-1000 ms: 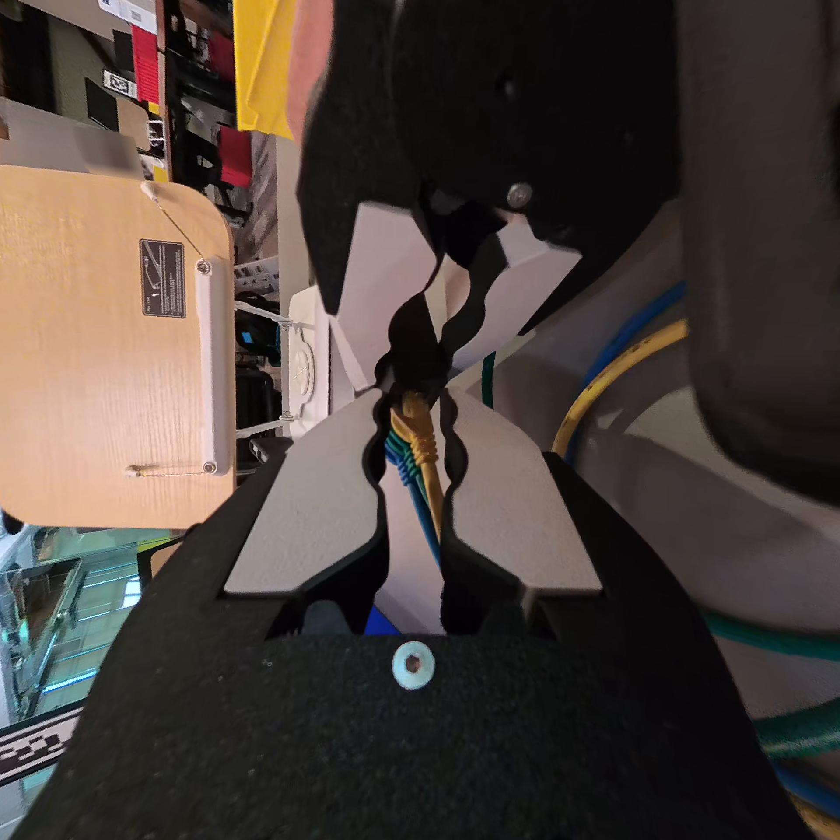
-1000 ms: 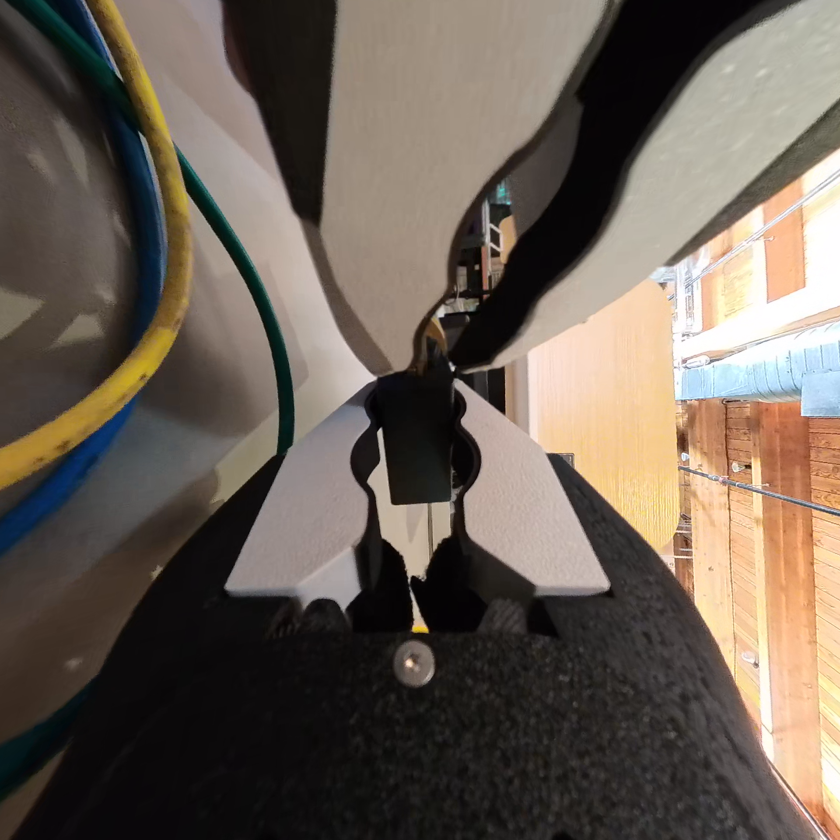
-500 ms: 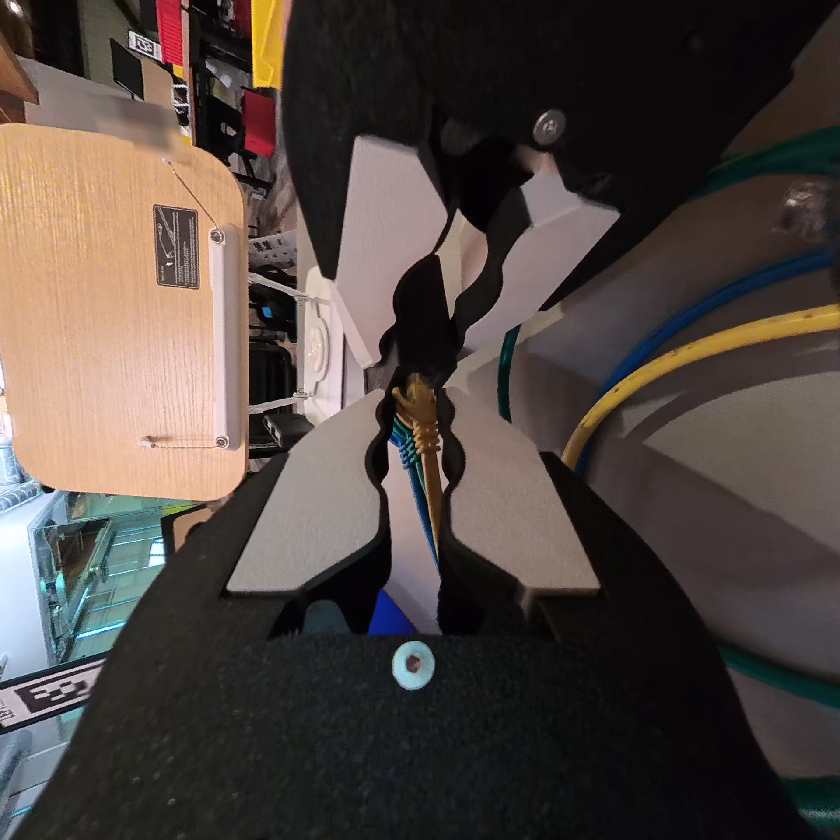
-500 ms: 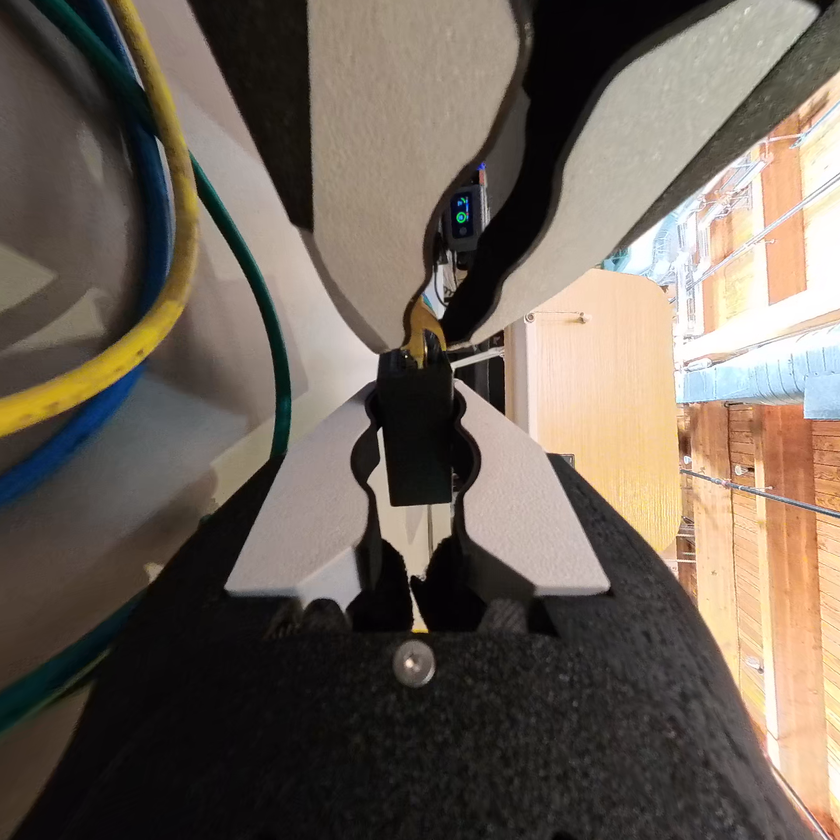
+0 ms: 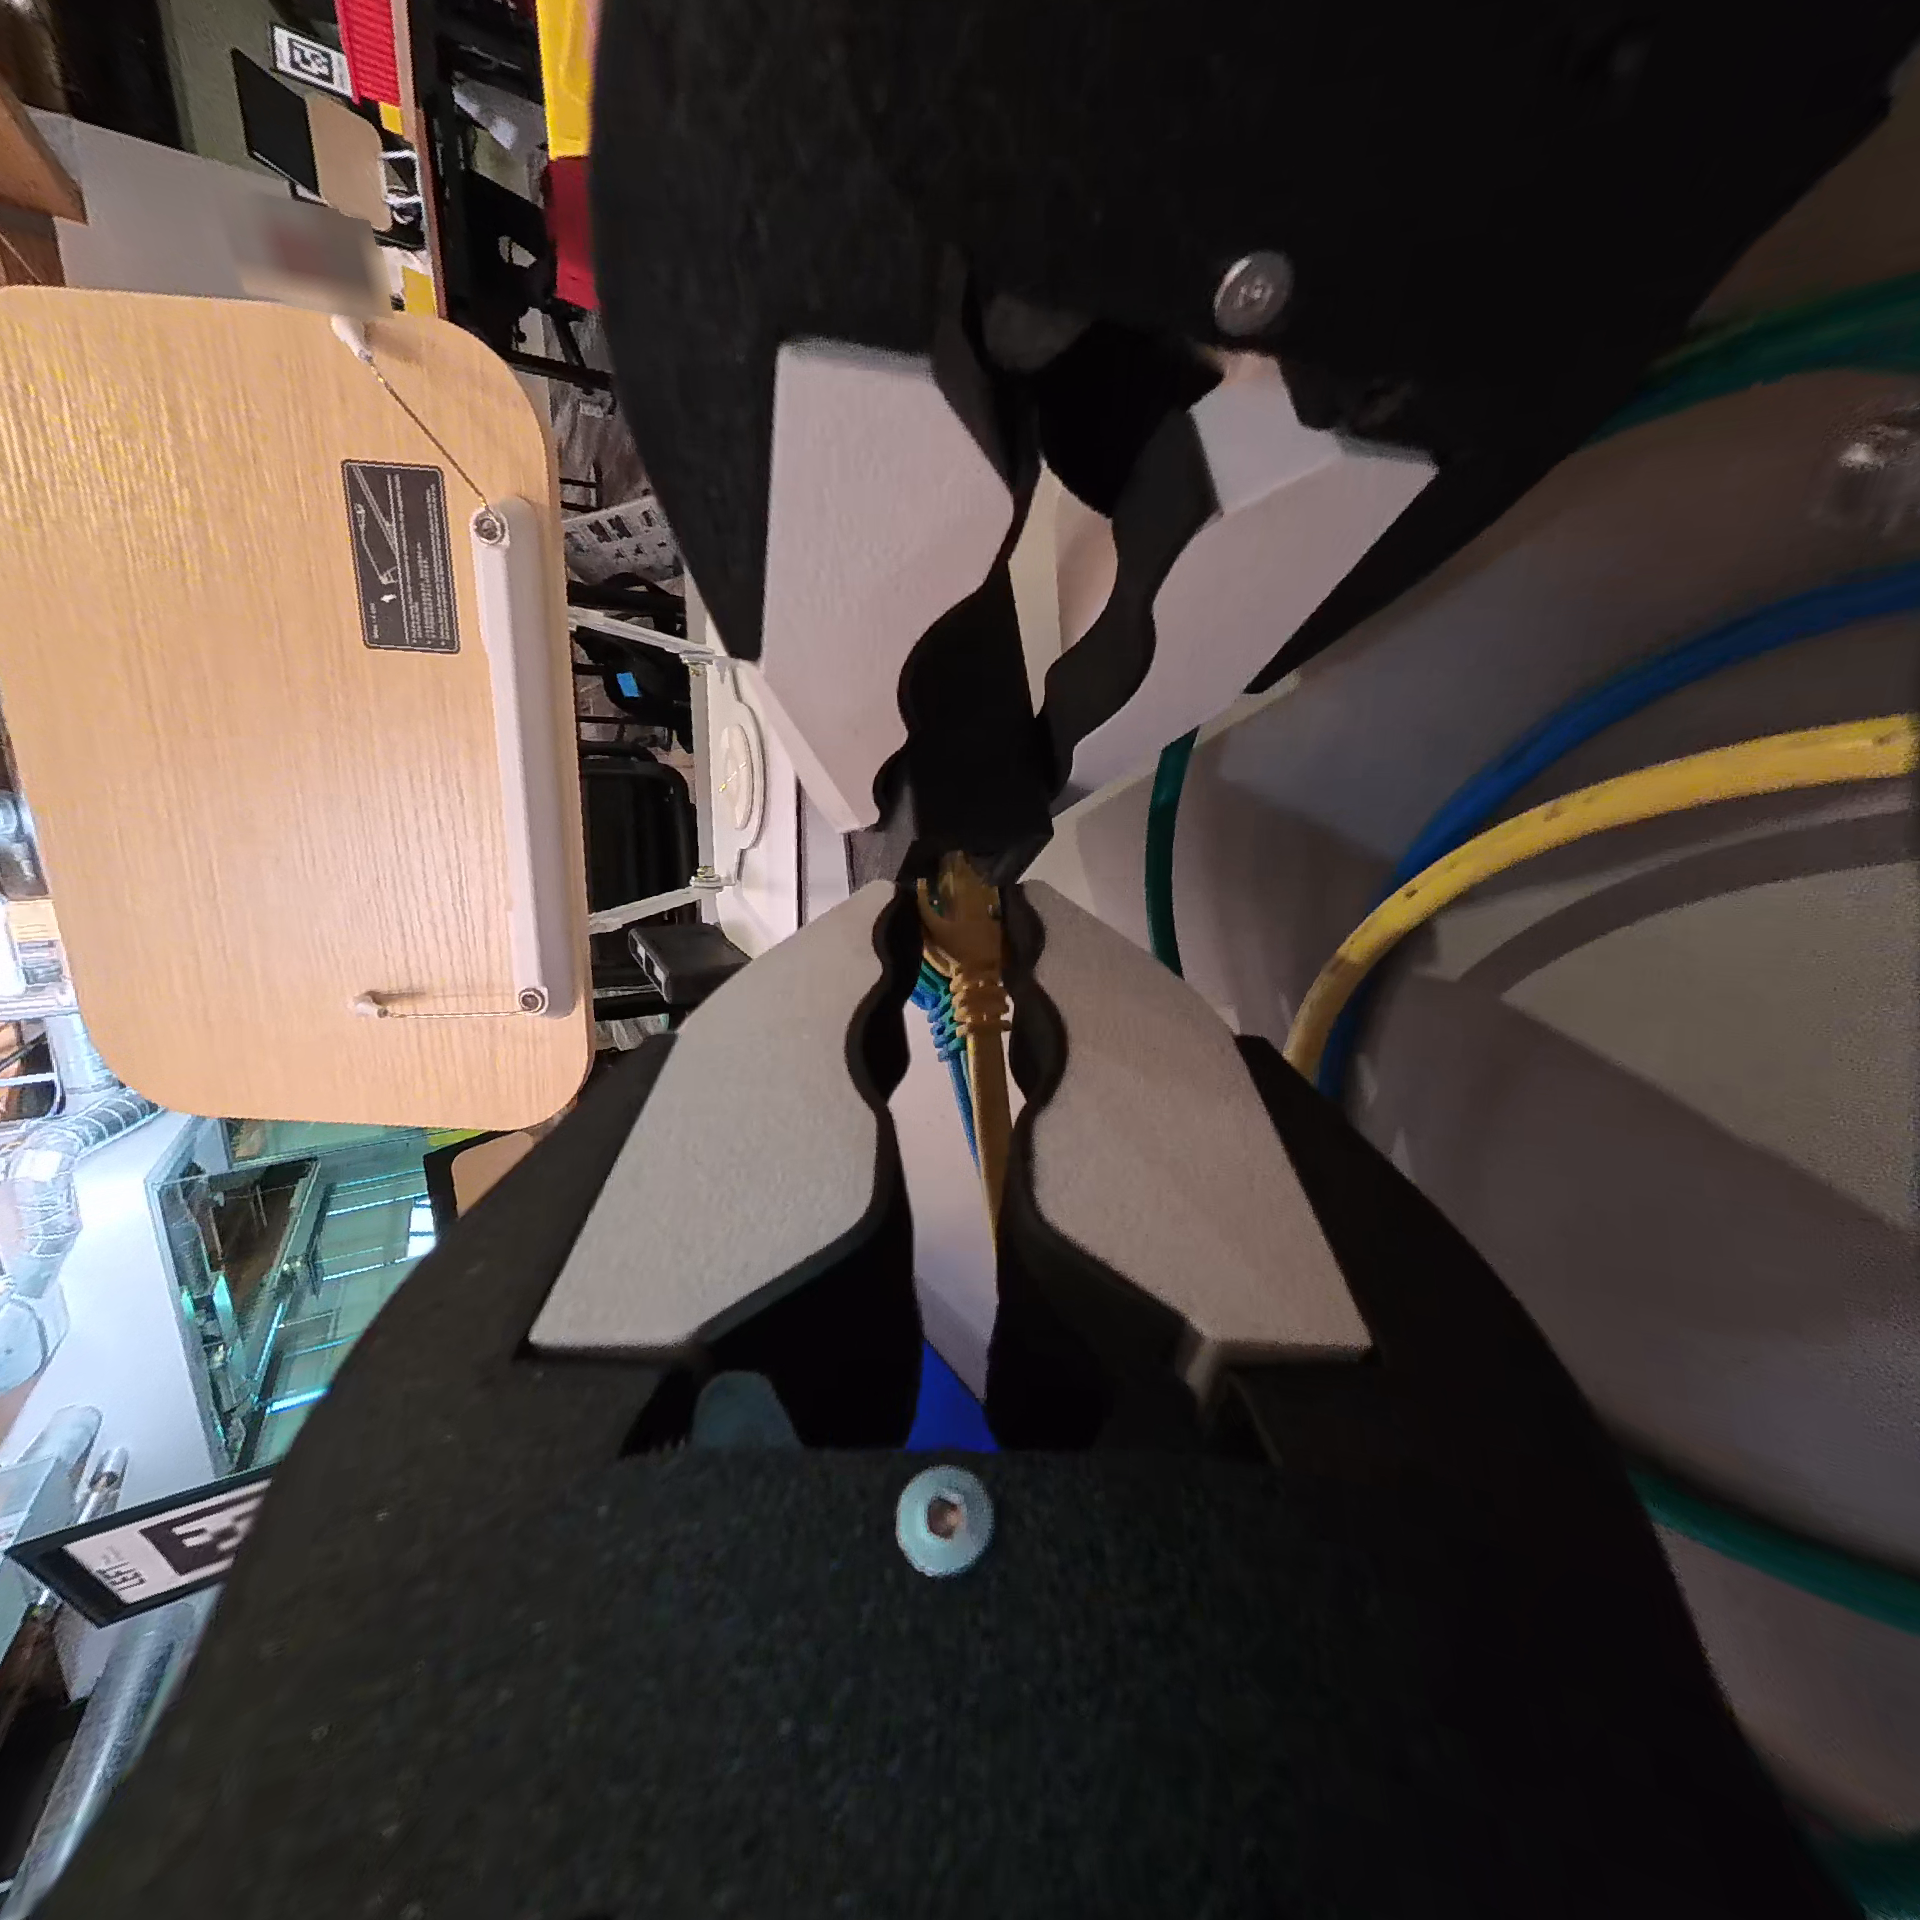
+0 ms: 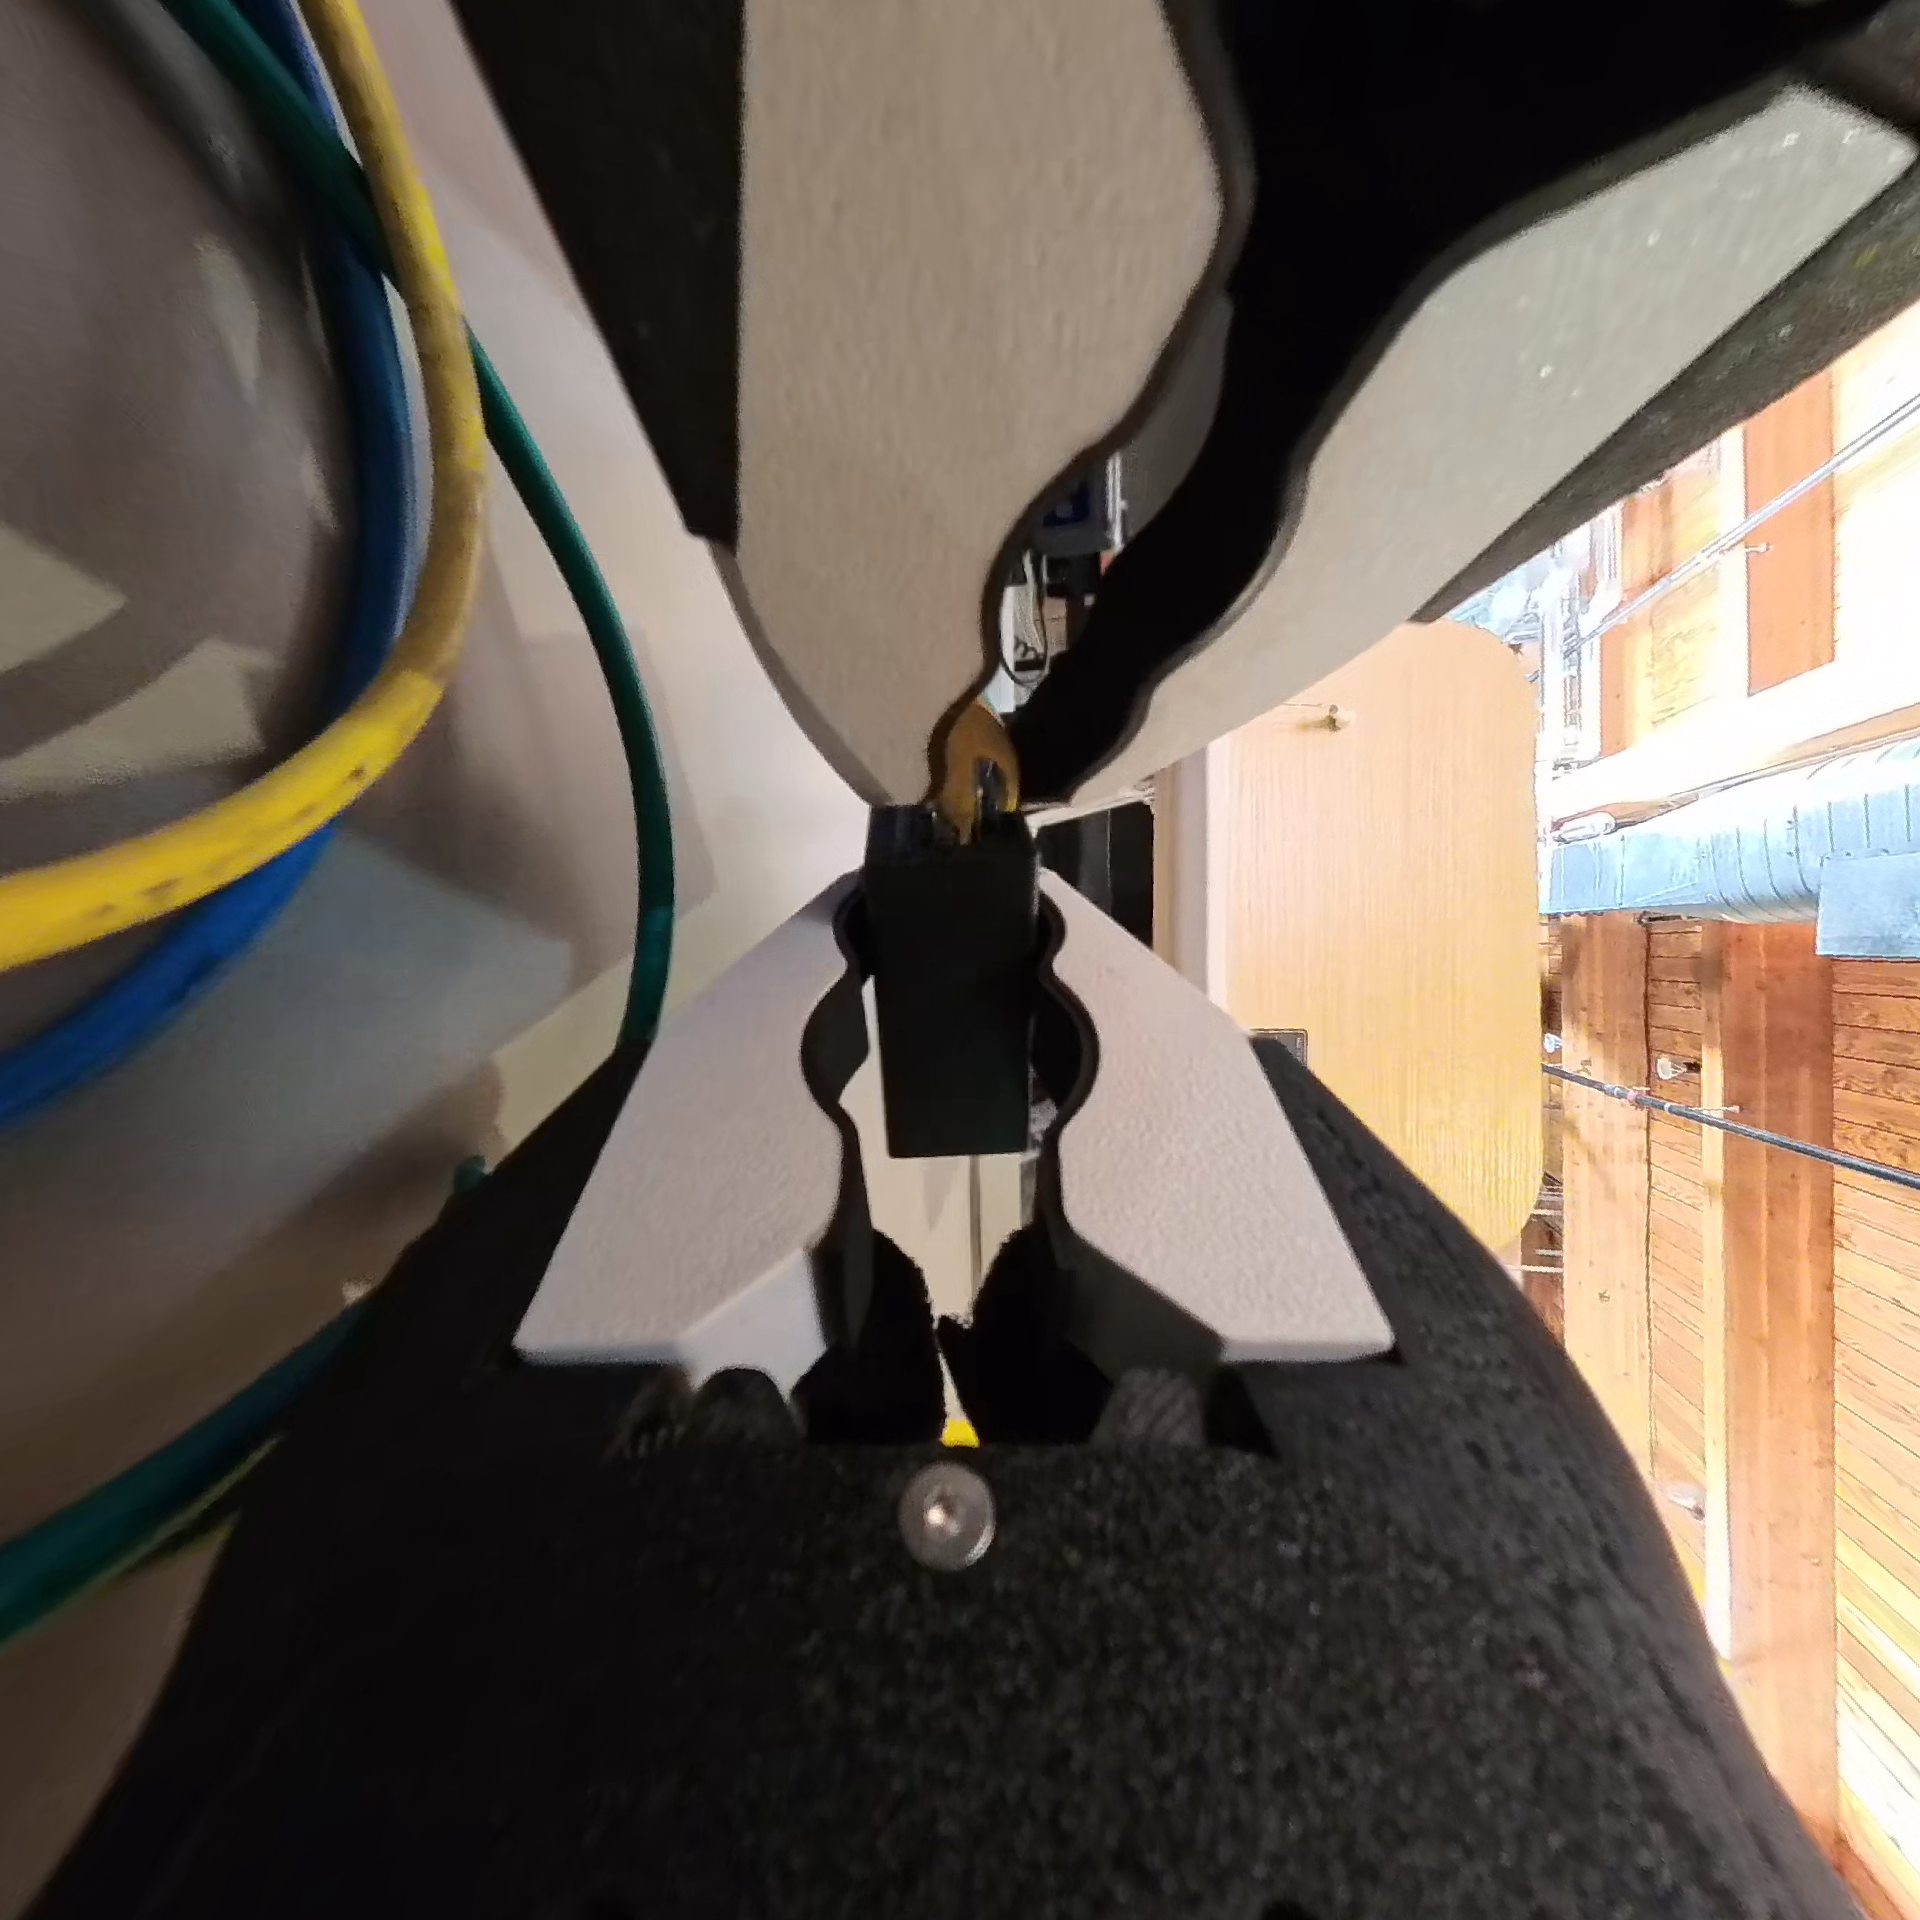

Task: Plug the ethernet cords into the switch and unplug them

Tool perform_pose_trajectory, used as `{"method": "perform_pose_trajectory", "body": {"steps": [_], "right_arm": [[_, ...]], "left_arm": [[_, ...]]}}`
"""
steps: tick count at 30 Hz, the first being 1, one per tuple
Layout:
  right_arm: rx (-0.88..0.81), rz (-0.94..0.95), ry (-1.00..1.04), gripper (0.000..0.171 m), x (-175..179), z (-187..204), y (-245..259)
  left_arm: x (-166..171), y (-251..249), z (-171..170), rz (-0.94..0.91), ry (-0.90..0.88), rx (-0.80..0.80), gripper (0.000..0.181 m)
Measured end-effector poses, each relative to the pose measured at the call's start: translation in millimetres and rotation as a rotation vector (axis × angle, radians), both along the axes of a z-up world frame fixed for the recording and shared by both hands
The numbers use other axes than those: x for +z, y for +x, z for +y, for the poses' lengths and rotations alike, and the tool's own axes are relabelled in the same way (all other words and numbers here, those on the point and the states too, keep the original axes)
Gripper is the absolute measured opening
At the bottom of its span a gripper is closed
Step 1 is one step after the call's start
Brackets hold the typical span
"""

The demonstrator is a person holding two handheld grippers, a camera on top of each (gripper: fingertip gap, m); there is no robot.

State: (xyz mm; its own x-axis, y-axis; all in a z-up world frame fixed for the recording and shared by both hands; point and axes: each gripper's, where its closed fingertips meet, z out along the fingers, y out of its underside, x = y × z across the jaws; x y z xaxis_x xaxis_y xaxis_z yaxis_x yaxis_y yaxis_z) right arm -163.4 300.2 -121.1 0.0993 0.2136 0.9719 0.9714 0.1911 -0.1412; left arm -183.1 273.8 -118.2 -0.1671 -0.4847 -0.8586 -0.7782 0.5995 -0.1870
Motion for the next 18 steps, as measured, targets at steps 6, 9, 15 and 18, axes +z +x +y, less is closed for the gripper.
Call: {"method": "perform_pose_trajectory", "body": {"steps": [6, 9, 15, 18], "right_arm": [[-0.006, -0.004, -0.028, 0.026, -7.4, 1.2, 0.8], [-0.008, -0.002, -0.036, 0.026, -9.6, 2.2, 1.7], [0.032, 0.032, -0.025, 0.027, -9.7, 3.1, -1.0], [0.033, 0.009, 0.033, 0.027, -3.8, 4.4, -0.2]], "left_arm": [[-5.9, 0.4, 1.1, 0.014, -0.014, 0.04, 0.014], [-7.8, 1.3, 2.1, 0.015, -0.026, 0.045, 0.014], [-9.3, 1.3, -2.0, -0.079, -0.224, 0.068, 0.016], [-0.7, -10.7, -7.5, -0.114, -0.268, 0.087, 0.019]]}}
